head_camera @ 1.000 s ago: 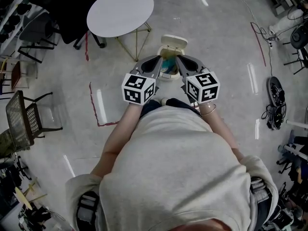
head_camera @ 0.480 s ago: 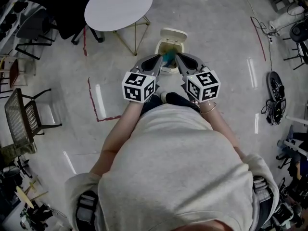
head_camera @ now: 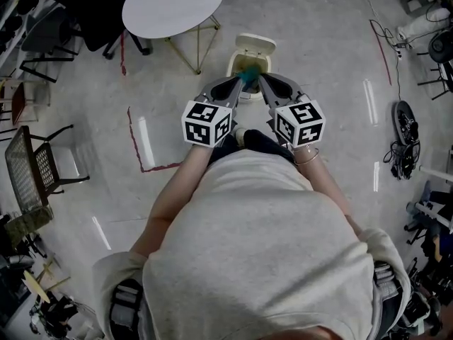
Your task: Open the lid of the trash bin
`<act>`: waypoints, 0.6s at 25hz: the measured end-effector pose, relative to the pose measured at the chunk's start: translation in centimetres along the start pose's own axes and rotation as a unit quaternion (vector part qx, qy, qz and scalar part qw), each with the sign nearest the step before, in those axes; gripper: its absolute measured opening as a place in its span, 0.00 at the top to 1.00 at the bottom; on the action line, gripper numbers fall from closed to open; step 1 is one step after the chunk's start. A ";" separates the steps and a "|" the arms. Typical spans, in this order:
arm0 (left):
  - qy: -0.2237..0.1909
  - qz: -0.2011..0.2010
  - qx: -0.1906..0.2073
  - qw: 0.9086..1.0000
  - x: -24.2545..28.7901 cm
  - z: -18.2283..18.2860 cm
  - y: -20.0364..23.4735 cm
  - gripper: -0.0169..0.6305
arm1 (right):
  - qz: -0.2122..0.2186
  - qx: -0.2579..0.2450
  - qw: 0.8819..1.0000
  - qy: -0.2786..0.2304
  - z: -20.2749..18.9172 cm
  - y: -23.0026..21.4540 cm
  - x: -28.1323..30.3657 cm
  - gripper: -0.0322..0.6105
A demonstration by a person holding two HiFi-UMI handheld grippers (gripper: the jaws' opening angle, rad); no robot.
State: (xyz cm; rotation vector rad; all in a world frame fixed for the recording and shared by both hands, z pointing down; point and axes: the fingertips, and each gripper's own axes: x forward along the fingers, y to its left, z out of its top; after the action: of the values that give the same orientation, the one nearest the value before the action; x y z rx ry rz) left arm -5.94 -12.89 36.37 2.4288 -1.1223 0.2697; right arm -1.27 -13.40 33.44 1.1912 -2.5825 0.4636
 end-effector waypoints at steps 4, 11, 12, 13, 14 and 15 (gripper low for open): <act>0.001 -0.002 0.000 1.000 0.1 0.0 -0.1 0.96 | -0.003 0.004 1.000 -0.002 0.1 -0.4 -0.2 0.94; -0.002 -0.001 -0.006 1.000 -0.3 -0.2 0.2 0.96 | -0.006 -0.005 1.000 -0.009 0.2 -0.3 -0.7 0.94; -0.002 -0.001 -0.006 1.000 -0.4 -0.2 0.2 0.96 | -0.006 -0.007 1.000 -0.008 0.2 -0.3 -0.6 0.94; -0.002 -0.001 -0.006 1.000 -0.4 -0.3 0.1 0.96 | -0.004 -0.009 1.000 -0.007 0.2 -0.2 -0.6 0.94; -0.003 -0.001 -0.006 1.000 -0.5 -0.3 0.0 0.96 | -0.003 -0.012 1.000 -0.007 0.1 -0.2 -0.7 0.94; -0.003 0.000 -0.005 1.000 -0.5 -0.3 -0.1 0.96 | -0.001 -0.015 1.000 -0.006 0.1 -0.1 -0.7 0.94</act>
State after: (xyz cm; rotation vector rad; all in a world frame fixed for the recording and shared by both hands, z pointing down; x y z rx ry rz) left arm -6.16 -12.34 36.43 2.4223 -1.1233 0.2554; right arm -0.76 -12.97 33.13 1.1908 -2.5889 0.4178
